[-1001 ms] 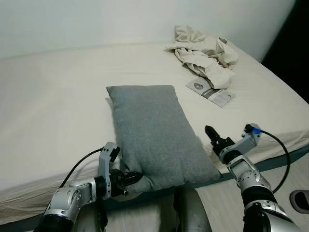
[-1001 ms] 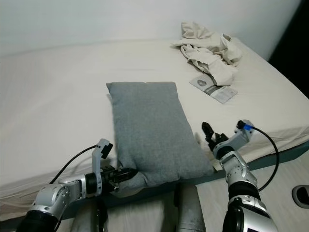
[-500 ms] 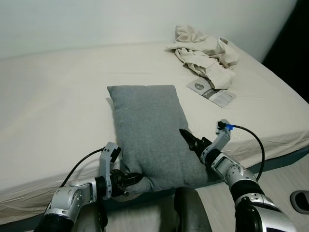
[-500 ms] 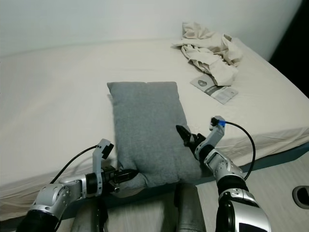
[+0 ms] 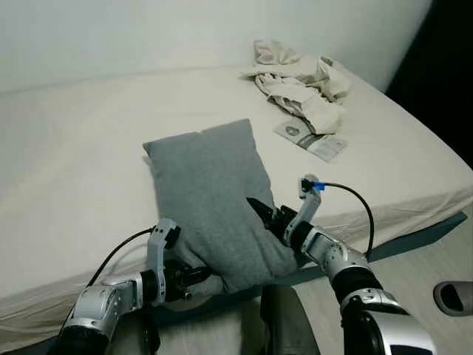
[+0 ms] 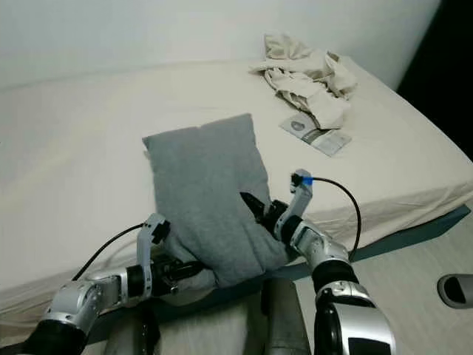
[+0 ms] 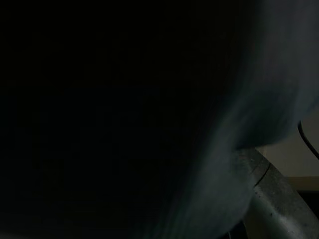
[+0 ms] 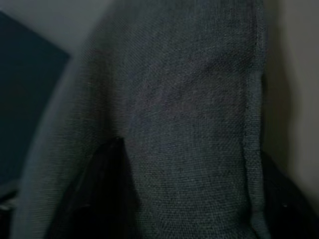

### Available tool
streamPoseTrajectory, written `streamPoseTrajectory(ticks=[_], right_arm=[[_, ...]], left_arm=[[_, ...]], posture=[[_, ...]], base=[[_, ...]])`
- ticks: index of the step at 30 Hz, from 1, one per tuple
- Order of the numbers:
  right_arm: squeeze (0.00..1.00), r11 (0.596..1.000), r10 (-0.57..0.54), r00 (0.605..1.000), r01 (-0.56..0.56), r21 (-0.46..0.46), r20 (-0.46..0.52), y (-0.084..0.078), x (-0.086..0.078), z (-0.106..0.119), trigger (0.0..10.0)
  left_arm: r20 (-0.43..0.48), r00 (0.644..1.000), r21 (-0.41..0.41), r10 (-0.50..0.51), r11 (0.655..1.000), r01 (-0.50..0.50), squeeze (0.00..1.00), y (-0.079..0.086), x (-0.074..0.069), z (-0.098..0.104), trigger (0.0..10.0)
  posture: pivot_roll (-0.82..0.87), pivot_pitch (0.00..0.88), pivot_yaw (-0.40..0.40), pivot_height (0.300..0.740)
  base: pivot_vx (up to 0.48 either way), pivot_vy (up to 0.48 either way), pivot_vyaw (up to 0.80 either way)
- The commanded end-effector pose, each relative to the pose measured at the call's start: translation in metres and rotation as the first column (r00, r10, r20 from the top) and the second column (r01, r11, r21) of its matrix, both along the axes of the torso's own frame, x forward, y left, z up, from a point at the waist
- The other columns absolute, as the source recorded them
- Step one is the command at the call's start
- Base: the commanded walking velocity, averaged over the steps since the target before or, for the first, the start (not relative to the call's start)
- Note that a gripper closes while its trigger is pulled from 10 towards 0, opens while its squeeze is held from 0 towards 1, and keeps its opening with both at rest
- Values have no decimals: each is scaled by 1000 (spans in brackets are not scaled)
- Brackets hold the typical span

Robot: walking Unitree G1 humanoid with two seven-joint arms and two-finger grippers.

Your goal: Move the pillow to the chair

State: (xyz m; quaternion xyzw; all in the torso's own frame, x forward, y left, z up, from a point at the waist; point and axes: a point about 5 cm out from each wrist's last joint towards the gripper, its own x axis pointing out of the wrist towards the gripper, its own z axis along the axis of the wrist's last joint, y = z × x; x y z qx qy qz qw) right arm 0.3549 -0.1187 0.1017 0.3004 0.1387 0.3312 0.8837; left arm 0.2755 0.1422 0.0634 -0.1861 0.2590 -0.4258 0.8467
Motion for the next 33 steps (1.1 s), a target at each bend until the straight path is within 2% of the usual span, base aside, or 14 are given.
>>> streamPoseTrajectory(ticks=[1, 8, 14, 17, 21, 22, 24, 26, 27, 28, 29, 31, 32, 33], right_arm=[[0, 987, 152, 988, -152, 45, -4, 35, -10, -4, 0], [0, 987, 162, 986, -163, 17, 37, 35, -9, 3, 0], [0, 994, 108, 992, -108, -2, 66, 31, -5, 8, 0], [0, 999, 40, 992, -43, 23, 119, 23, 1, 22, 0], [0, 999, -4, 989, -2, 44, 150, 18, 5, 31, 0], [0, 999, -42, 987, 39, 22, 156, 12, 8, 32, 0], [0, 997, -69, 983, 72, -16, 172, 9, 9, 32, 0], [0, 985, -131, 968, 151, -82, 212, 1, 13, 34, 0], [0, 985, -131, 968, 151, -82, 212, 1, 13, 34, 0], [0, 956, -186, 938, 241, -165, 292, -6, 16, 40, 0], [0, 956, -186, 938, 241, -165, 292, -6, 16, 40, 0], [0, 916, -219, 892, 328, -232, 396, -13, 17, 51, 0], [0, 916, -219, 892, 328, -232, 396, -13, 17, 51, 0], [0, 892, -235, 870, 370, -259, 433, -16, 18, 56, 2431]], left_arm=[[58, 998, -41, -40, 998, 42, 0, -19, 7, 12, 0], [68, 997, -45, -38, 998, 42, 0, -21, 8, 14, 0], [85, 996, -30, -13, 999, 16, 0, -18, 11, 16, 0], [120, 991, -15, 57, 998, -56, 0, -12, 19, 23, 0], [140, 981, -50, 138, 990, -132, 0, -11, 29, 32, 0], [148, 973, -77, 177, 983, -167, 0, -13, 34, 38, 0], [168, 964, -75, 205, 978, -195, 0, -15, 37, 42, 0], [226, 929, -52, 293, 956, -289, 0, -14, 44, 48, 0], [226, 929, -52, 293, 956, -289, 0, -14, 44, 48, 0], [269, 862, -72, 430, 901, -427, 0, -10, 53, 57, 0], [269, 862, -72, 430, 901, -427, 0, -10, 53, 57, 0], [277, 749, -147, 602, 797, -586, 0, 0, 62, 71, 0], [277, 749, -147, 602, 797, -586, 0, 0, 62, 71, 0], [260, 683, -190, 683, 730, -657, 0, 5, 66, 78, 0]], posture=[[-48, 137, -48, 547], [-43, 122, -41, 547], [-40, 105, -37, 547], [-38, 90, -30, 547], [-37, 79, -30, 547], [-34, 76, -31, 547], [-33, 73, -32, 547], [-32, 72, -33, 547], [-32, 72, -33, 547], [-31, 72, -35, 547], [-31, 72, -35, 547], [-34, 68, -35, 547], [-34, 68, -35, 547], [-32, 66, -36, 547]], base=[[0, 0, 0], [0, 0, 0], [0, 0, 0], [0, 0, 0], [0, 0, 0], [0, 0, 0], [0, 0, 0], [0, 0, 0], [0, 0, 0], [0, 0, 0], [0, 0, 0], [0, 0, 0], [0, 0, 0], [0, 0, 0]])
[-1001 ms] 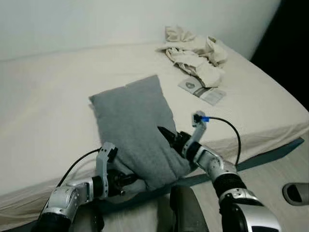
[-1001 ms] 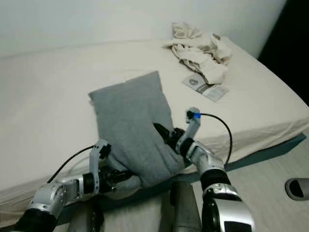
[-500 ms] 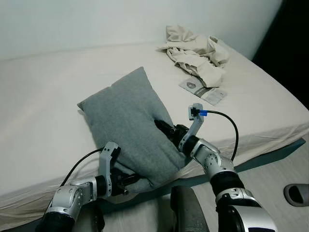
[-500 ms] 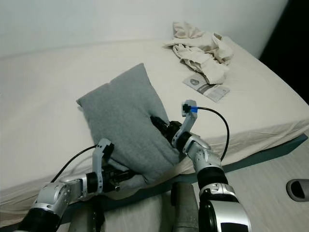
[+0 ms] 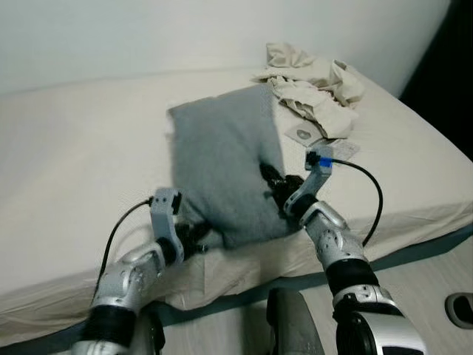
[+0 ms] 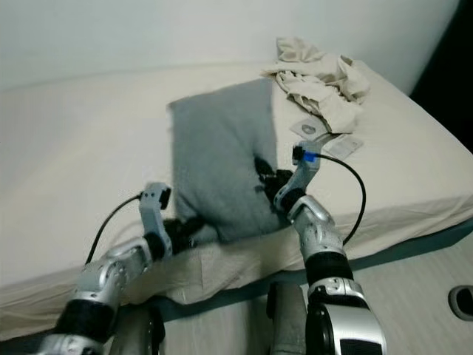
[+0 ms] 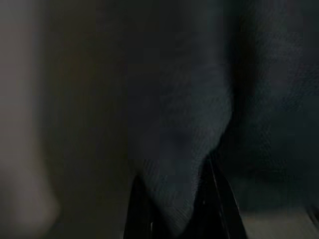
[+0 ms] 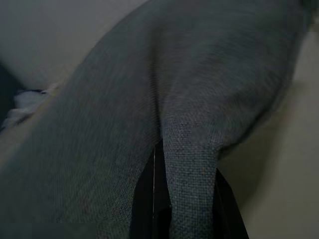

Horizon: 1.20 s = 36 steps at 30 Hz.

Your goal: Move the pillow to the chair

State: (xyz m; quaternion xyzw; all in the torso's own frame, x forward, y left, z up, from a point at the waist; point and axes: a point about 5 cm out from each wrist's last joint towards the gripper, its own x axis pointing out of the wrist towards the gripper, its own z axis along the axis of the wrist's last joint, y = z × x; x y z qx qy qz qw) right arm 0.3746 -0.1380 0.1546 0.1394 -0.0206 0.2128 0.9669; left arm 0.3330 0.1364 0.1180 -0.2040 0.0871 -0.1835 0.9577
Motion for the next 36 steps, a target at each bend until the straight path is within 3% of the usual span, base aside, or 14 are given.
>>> streamPoseTrajectory(ticks=[1, 2, 3, 4, 8, 15, 18, 23, 28, 36], right_arm=[[0, 996, -10, 999, 14, -86, 49, 4, -2, 3, 2431], [0, 991, -39, 997, 48, -129, 68, 1, -3, 5, 10000], [0, 986, -52, 995, 64, -154, 79, 1, -4, 4, 10000], [0, 980, -64, 994, 79, -181, 89, 0, -5, 3, 10000], [0, 975, -81, 992, 99, -199, 95, 0, -8, -3, 10000], [0, 961, -94, 991, 115, -253, 94, 3, -12, -15, 10000], [0, 945, -22, 998, 39, -325, 57, 15, -19, -30, 10000], [0, 936, -4, 998, 25, -350, 62, 18, -23, -34, 10000], [0, 957, -38, 997, 55, -286, 66, 17, -30, -40, 10000], [0, 959, -39, 995, 62, -277, 87, 19, -35, -41, 10000]], left_arm=[[92, 983, -72, 158, 986, -152, 0, 11, 8, 23, 0], [90, 961, -89, 260, 964, -252, 0, 17, 11, 27, 941], [85, 943, -99, 323, 944, -315, 0, 20, 11, 28, 4353], [78, 924, -76, 374, 927, -368, 0, 23, 11, 27, 9882], [31, 929, -34, 369, 929, -368, 0, 20, 9, 19, 10000], [96, 943, 39, 319, 945, -323, 0, 6, -1, 15, 10000], [120, 956, 44, 268, 961, -275, 0, -8, -9, 16, 10000], [141, 957, 93, 252, 959, -266, 0, -11, -13, 12, 10000], [111, 950, 185, 293, 933, -309, 0, -7, -15, -2, 10000], [147, 941, 226, 303, 916, -330, 0, -3, -20, -3, 10000]], posture=[[-32, 66, -36, 547], [-29, 59, -34, 547], [-27, 55, -33, 547], [-25, 51, -32, 547], [-25, 44, -33, 547], [-24, 33, -38, 547], [-20, 29, -45, 547], [-19, 28, -51, 547], [-14, 23, -57, 547], [-13, 25, -58, 571]], base=[[0, 0, 0], [0, 0, 0], [0, 0, 0], [0, 0, 0], [0, 0, 0], [0, 0, 0], [0, 0, 0], [0, 0, 0], [0, 0, 0], [0, 0, 0]])
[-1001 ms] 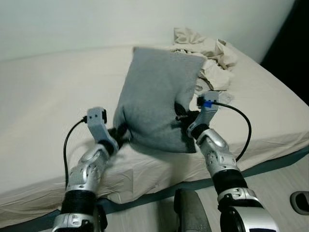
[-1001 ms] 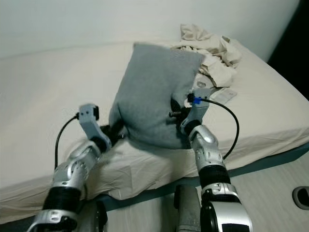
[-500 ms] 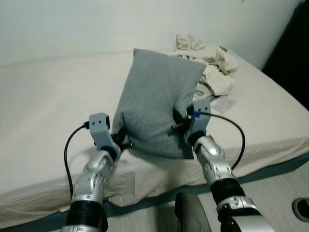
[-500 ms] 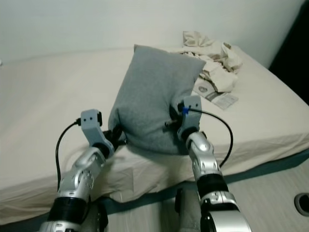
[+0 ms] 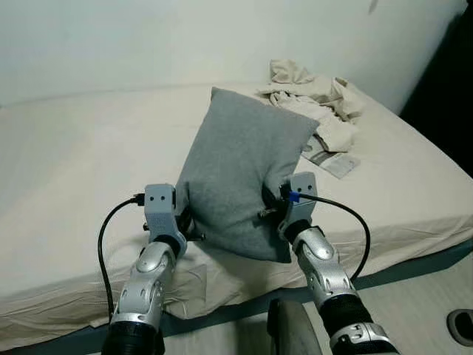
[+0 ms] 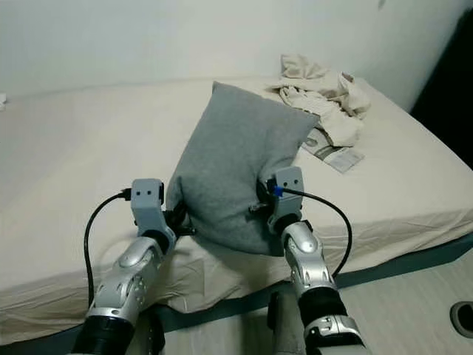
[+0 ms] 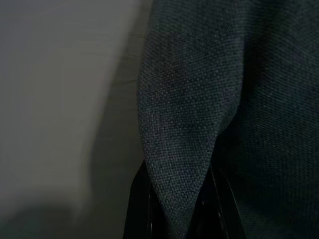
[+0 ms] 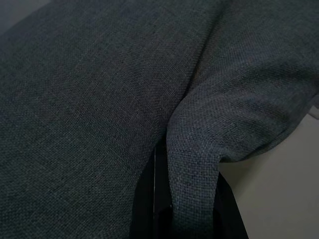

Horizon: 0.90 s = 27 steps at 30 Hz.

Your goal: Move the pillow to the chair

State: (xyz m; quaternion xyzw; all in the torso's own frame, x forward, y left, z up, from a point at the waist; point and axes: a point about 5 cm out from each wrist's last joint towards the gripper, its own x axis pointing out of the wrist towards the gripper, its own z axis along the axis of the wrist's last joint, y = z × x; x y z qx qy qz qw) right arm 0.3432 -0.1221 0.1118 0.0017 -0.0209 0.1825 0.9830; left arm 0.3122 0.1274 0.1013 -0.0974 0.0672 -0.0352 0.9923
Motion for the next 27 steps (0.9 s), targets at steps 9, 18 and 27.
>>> streamPoseTrajectory(ticks=[9, 18, 27], right_arm=[[0, 999, 24, 999, -23, -24, 36, 4, -4, 2, 10000], [0, 999, 33, 998, -31, -29, 46, 5, -3, 5, 10000], [0, 999, 43, 998, -42, -33, 45, 6, -3, 5, 10000]], left_arm=[[156, 987, 45, 30, 998, -38, 0, 6, 0, 20, 10000], [185, 982, 45, 31, 998, -40, 0, 6, 1, 24, 10000], [196, 980, 37, 45, 998, -53, 0, 7, 0, 24, 10000]], posture=[[-16, 25, -56, 606], [-16, 27, -61, 651], [-19, 27, -62, 686]], base=[[0, 0, 0], [0, 0, 0], [0, 0, 0]])
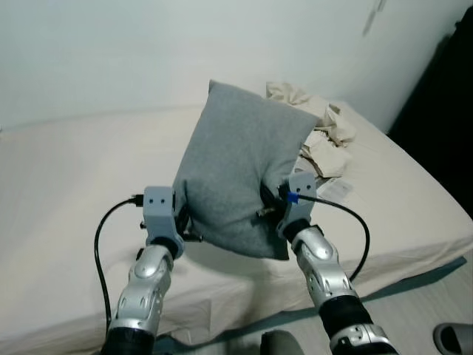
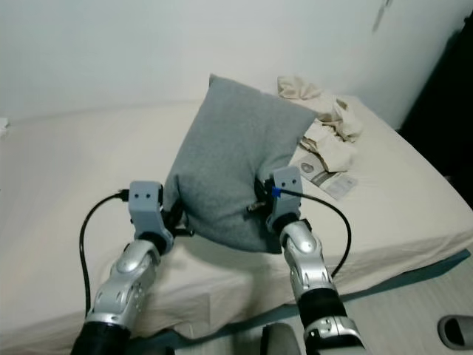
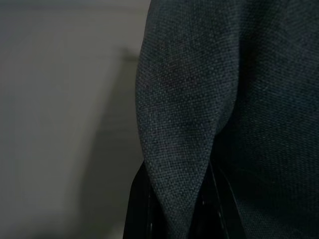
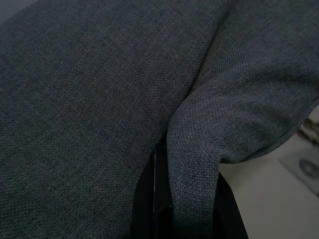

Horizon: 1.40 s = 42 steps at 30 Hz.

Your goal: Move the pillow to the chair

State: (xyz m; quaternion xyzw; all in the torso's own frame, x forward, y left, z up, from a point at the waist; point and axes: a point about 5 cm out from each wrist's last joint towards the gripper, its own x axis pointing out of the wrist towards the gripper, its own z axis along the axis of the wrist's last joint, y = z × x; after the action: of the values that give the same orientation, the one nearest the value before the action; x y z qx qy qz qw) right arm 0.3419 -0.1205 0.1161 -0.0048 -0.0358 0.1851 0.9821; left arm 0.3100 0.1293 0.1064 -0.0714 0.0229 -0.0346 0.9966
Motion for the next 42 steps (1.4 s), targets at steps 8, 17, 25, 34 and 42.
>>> streamPoseTrajectory(ticks=[8, 17, 25, 34, 42], right_arm=[[0, 998, 49, 999, -49, -30, 16, 4, -1, 2, 10000], [0, 998, 60, 998, -60, -29, 15, 6, -1, 2, 10000], [0, 998, 62, 998, -62, -7, -13, 8, 1, 1, 10000], [0, 989, 69, 978, -92, -111, -195, 12, -8, -39, 10000], [0, 996, 23, 960, -46, -79, -280, 1, -17, -59, 10000]], left_arm=[[117, 991, -18, 62, 998, -60, 0, 8, 4, 21, 10000], [123, 988, -16, 97, 995, -95, 0, 13, 3, 21, 10000], [122, 986, 22, 116, 993, -119, 0, 21, 5, 20, 10000], [-81, 991, 176, 107, 980, -92, 0, 35, -2, -26, 10000], [-96, 991, 231, 95, 970, -70, 0, 39, -9, -32, 10000]], posture=[[-20, 26, -65, 726], [-21, 31, -65, 740], [-18, 35, -69, 740], [-17, 37, -62, 740], [-12, 42, -65, 740]], base=[[0, 0, 0], [0, 0, 0], [0, 0, 0], [0, 0, 0], [0, 0, -400]])
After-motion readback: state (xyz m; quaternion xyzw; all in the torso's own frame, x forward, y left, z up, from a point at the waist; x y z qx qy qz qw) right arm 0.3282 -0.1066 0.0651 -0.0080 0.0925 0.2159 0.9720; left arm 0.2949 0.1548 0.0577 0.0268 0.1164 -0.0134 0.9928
